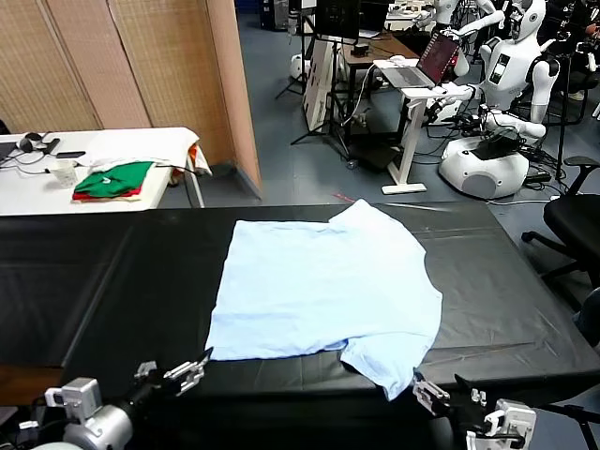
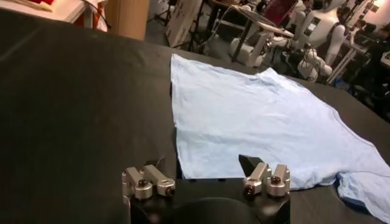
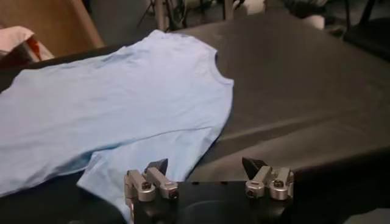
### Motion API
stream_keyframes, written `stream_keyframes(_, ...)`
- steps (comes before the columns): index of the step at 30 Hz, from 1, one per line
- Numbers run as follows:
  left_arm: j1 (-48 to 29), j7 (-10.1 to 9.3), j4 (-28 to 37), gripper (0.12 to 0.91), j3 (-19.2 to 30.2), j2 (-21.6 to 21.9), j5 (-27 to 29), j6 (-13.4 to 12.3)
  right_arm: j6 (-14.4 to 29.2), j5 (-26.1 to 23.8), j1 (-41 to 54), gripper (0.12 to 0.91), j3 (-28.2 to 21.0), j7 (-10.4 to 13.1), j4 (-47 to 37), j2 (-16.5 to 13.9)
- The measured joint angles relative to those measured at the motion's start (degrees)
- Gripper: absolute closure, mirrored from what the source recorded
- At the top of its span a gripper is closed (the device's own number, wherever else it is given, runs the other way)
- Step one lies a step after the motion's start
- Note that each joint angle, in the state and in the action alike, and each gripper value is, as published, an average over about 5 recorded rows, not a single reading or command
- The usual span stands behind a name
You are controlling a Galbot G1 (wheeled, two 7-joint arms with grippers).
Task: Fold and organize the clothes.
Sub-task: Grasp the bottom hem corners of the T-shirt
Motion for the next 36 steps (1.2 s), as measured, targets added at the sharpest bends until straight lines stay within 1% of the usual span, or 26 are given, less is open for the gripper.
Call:
stream_keyframes(2, -0.2, -0.01, 0.5, 0.123, 0.3, -0.3, 0.5, -0.3, 0.1, -0.6, 0.2, 0.118, -0.4, -0.1, -0.3, 0.1)
stream_keyframes(6, -0.6, 0.19, 2.2, 0.123, 1.7, -1.2, 3.0, -1.2, 0.2, -2.7, 1.1, 0.118, -2.0, -0.2, -1.5, 0.7)
stream_keyframes(13, -1.9, 0.21, 4.7, 0.126, 4.4, -2.7, 7.2, -2.1, 0.6, -5.5, 1.6, 0.119, -4.7, -0.3, -3.0, 1.3)
stream_keyframes(16, -2.3, 0.25, 5.4, 0.147, 5.7, -3.4, 9.1, -2.5, 0.9, -6.0, 1.6, 0.147, -5.2, -0.4, -3.4, 1.5)
stream_keyframes(19, -2.7, 0.26, 5.9, 0.192, 6.8, -3.8, 10.6, -2.7, 1.1, -6.2, 1.6, 0.232, -5.5, -0.6, -3.6, 1.6)
stream_keyframes(21, -3.0, 0.26, 6.3, 0.226, 7.4, -3.9, 11.3, -2.9, 1.1, -6.3, 1.6, 0.327, -5.6, -0.7, -3.8, 1.6)
stream_keyframes(25, -3.7, 0.25, 7.1, 0.296, 8.3, -4.2, 12.0, -3.2, 1.3, -6.3, 1.8, 0.56, -5.8, -0.8, -4.5, 1.9)
stream_keyframes(26, -3.9, 0.25, 7.3, 0.326, 8.4, -4.3, 12.1, -3.3, 1.4, -6.2, 1.8, 0.633, -5.9, -0.8, -4.6, 2.0)
stream_keyframes(28, -4.1, 0.24, 7.5, 0.381, 8.7, -4.4, 12.4, -3.3, 1.6, -6.1, 1.8, 0.735, -6.0, -0.9, -4.9, 2.1)
stream_keyframes(29, -4.2, 0.23, 7.7, 0.422, 8.9, -4.5, 12.6, -3.4, 1.8, -6.1, 1.7, 0.788, -6.0, -0.9, -5.0, 2.1)
stream_keyframes(31, -4.3, 0.18, 7.9, 0.494, 9.2, -4.6, 12.9, -3.5, 2.1, -6.0, 1.6, 0.845, -6.1, -0.9, -5.1, 2.1)
stream_keyframes(32, -4.3, 0.15, 8.0, 0.553, 9.3, -4.6, 13.0, -3.5, 2.2, -5.9, 1.5, 0.866, -6.1, -1.0, -5.1, 2.2)
stream_keyframes(35, -4.3, 0.08, 8.1, 0.714, 9.4, -4.7, 13.2, -3.5, 2.1, -5.0, 1.0, 0.885, -6.0, -0.8, -4.4, 2.0)
stream_keyframes(36, -4.3, 0.05, 8.1, 0.755, 9.5, -4.8, 13.2, -3.5, 1.9, -4.6, 0.8, 0.885, -5.9, -0.7, -4.0, 1.9)
